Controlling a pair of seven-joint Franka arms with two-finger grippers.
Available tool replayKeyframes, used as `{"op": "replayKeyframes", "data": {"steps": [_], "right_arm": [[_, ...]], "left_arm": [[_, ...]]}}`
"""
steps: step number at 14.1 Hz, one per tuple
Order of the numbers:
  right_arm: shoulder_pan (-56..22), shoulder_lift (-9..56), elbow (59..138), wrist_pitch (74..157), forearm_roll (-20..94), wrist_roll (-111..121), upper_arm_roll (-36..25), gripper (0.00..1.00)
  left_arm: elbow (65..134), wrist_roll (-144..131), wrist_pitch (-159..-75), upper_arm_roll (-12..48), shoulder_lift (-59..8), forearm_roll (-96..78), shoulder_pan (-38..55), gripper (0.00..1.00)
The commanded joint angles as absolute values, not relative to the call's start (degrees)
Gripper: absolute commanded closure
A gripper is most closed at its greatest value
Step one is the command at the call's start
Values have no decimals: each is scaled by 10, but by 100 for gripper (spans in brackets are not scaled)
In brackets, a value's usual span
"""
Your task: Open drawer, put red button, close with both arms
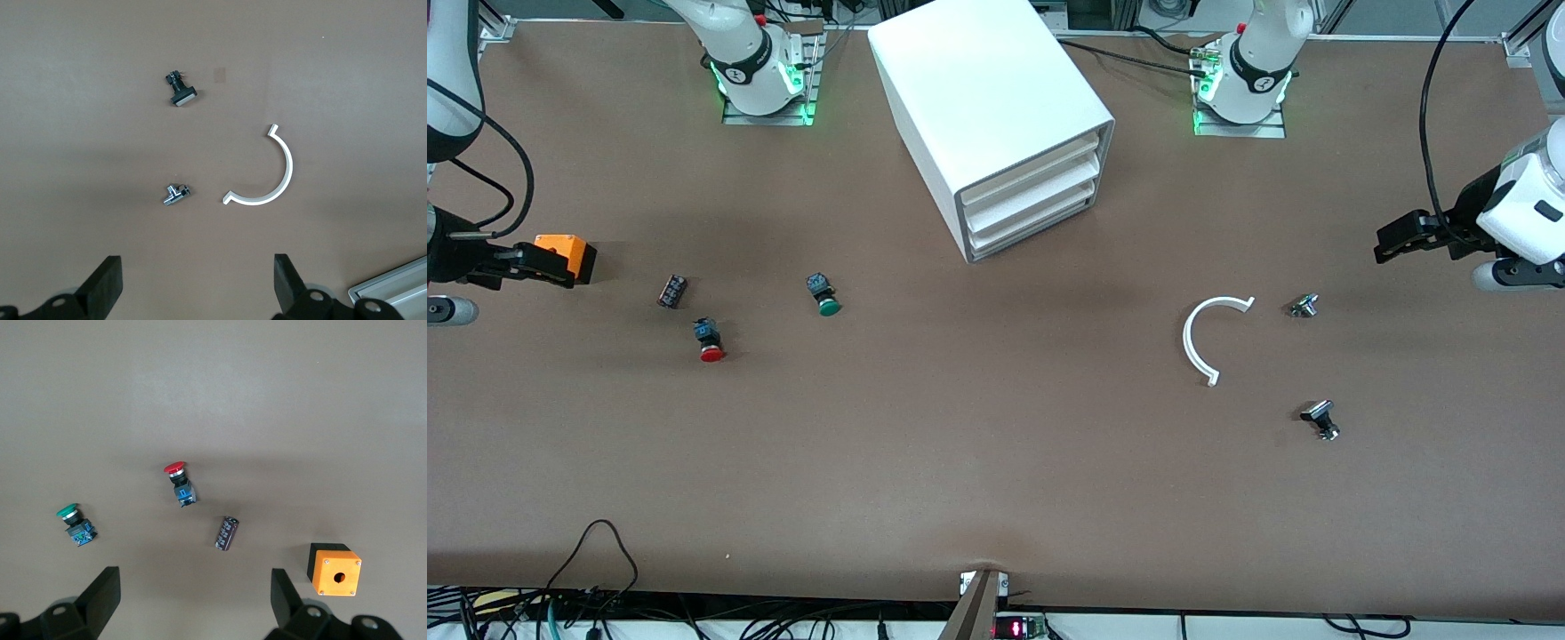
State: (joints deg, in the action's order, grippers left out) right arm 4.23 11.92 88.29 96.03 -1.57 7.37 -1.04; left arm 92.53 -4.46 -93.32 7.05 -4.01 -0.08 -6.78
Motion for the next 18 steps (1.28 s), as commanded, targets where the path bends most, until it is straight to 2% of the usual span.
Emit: {"op": "replayKeyframes", "data": {"steps": [1, 6, 9, 15, 18], "right_arm": [[47, 120, 879, 954, -7, 84, -9, 0], [47, 124, 879, 954, -7, 84, -9, 0], [47, 124, 879, 954, -7, 84, -9, 0], [47, 125, 879, 955, -6, 84, -9, 0], [47, 126, 879, 955, -6, 84, -9, 0]], "left_arm": [[911, -30, -917, 69, -44, -14, -69, 0], [935, -21, -845, 69, -49, -93, -70, 0], [950, -20, -843, 70, -58, -138, -69, 0], [1032, 10, -853, 78, -98, -278, -59, 0], [1078, 60, -883, 92, -115, -327, -59, 0]]}}
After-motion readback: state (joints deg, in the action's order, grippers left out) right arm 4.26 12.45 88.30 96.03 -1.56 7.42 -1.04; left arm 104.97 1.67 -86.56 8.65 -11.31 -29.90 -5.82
